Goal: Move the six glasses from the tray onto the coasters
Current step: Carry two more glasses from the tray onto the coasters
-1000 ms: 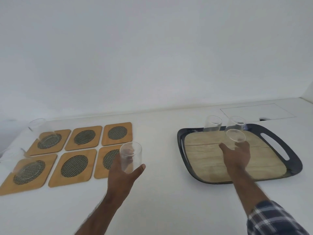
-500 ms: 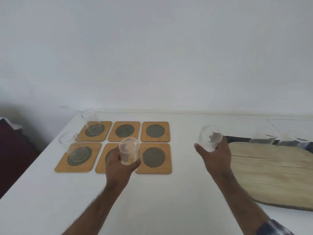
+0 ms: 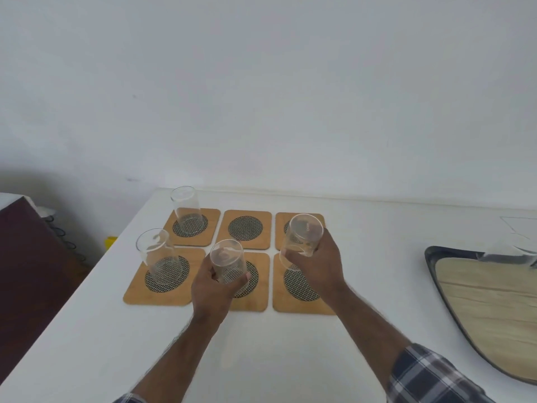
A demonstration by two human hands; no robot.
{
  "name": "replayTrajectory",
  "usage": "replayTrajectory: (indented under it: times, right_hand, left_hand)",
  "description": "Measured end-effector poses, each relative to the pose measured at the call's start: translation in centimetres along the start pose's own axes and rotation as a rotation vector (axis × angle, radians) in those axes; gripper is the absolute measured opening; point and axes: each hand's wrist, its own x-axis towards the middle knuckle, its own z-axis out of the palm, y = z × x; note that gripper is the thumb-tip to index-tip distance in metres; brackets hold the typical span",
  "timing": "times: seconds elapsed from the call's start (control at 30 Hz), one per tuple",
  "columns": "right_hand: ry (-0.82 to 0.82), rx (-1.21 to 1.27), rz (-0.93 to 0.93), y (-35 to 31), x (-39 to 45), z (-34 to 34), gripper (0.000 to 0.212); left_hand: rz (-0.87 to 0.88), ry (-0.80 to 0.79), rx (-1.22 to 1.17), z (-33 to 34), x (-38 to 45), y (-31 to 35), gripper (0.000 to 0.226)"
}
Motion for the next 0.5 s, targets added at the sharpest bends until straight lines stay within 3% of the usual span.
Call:
replayTrajectory:
  times: [0.5]
  right_hand:
    - [-0.124,-0.045,0.044,1.0,7.2,8.4,0.068]
  left_hand:
    - [0.057,-0.077,0.056,-0.5,1.6,-2.9,0.068]
